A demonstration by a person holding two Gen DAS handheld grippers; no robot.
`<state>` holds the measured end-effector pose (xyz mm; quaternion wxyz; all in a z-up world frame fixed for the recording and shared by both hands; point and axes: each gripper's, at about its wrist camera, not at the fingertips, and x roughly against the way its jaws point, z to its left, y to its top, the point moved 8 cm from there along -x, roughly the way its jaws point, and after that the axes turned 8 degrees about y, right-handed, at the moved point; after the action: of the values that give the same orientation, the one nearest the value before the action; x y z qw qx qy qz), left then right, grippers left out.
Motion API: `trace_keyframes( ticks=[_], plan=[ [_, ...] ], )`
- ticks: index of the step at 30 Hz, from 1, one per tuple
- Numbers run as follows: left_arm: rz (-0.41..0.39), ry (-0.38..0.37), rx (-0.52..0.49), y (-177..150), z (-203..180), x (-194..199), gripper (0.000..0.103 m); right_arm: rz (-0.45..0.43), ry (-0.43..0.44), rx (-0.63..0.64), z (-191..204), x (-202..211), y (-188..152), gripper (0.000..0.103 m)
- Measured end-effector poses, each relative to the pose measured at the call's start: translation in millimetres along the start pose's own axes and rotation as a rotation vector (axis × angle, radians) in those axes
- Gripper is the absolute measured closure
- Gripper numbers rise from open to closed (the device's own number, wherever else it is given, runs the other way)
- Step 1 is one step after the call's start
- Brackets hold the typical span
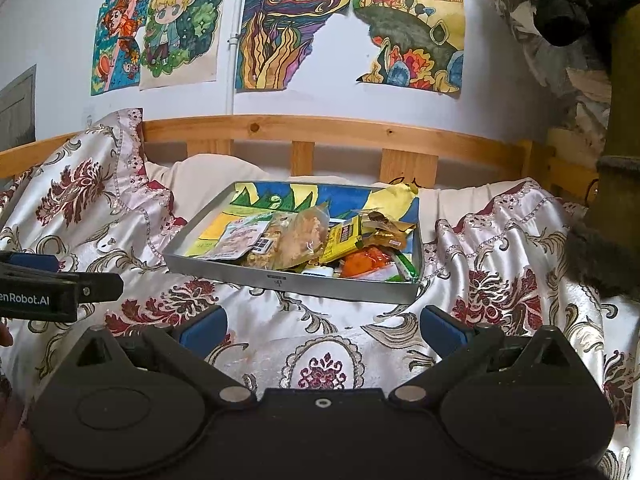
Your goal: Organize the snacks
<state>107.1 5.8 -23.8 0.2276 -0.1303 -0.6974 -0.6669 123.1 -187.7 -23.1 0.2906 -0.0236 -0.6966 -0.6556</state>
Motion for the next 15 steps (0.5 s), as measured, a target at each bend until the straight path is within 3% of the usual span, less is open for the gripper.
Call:
trace_keyframes(
  ticks=[15],
  plan=[
    [0.000, -0.001, 0.000, 0.2, 0.4, 0.7, 0.001, 0.008, 0.004, 0.003, 1.5, -2.1, -2.3, 0.001]
  ],
)
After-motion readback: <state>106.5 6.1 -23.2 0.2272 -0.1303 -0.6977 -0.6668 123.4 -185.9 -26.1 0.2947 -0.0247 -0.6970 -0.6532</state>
